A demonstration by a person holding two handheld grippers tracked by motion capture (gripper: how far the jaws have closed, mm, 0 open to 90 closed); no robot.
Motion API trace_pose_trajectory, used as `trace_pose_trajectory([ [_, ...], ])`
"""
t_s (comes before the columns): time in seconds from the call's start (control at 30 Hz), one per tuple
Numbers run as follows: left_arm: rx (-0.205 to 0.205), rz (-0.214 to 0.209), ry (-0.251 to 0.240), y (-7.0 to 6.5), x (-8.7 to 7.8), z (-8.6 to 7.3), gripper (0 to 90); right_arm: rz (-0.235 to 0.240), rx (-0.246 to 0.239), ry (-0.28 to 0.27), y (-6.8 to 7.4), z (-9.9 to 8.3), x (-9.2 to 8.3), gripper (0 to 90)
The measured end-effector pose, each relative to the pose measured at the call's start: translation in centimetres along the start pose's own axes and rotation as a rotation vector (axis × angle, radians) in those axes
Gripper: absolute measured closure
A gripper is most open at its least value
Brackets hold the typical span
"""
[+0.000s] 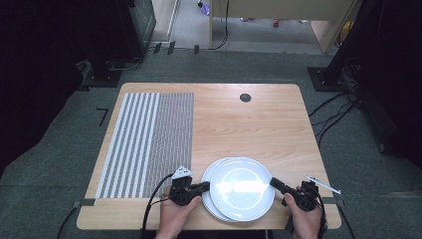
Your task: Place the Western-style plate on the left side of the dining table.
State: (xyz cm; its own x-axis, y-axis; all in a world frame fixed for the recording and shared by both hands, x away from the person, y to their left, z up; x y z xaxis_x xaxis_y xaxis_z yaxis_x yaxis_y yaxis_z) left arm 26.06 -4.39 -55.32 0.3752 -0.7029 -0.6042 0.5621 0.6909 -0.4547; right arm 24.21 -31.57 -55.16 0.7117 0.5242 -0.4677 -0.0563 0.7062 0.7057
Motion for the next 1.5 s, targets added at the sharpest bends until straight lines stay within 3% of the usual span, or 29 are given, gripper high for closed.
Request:
trace_pose_trajectory([
  [0.33, -0.008, -0.012, 0.003, -0.3, 0.2, -0.1, 87.7, 0.01, 0.035, 0.004, -0.1, 0.0, 0.0, 86.5],
  [0.5, 0.002, -0.021, 0.008, -0.5, 0.5, -0.2, 85.3, 0.042, 0.092, -0.01, -0.3, 0.4, -0.5, 88.5],
  [1.1, 0.018, -0.006, 0.011, -0.5, 0.6, -0.3, 82.9, 0.039, 0.103, -0.037, -0.9, 1.4, -1.9, 88.8],
  [1.27, 0.016, -0.002, 0.009, -0.4, 0.6, -0.2, 84.7, 0.057, 0.11, -0.048, -1.0, 1.8, -2.5, 88.8],
  [1.5, 0.009, -0.005, 0.007, -0.4, 0.6, -0.2, 83.2, 0.054, 0.129, -0.056, -2.3, 2.4, -3.7, 88.8],
])
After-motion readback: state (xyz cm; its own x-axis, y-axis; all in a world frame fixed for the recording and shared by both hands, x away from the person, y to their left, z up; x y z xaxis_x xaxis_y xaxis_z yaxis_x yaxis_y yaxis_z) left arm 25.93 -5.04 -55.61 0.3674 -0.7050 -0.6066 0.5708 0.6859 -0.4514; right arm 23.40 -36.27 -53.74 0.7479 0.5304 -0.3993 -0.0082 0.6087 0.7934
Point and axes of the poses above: each handheld gripper's, and its own axes: x roughly forward along the jaws, z roughly out of its top, y roughly to its left, the point moved 8 cm from there along x, roughly forward along the jaws, and after that the axes turned 1 degree about x, right-handed, at the moved point
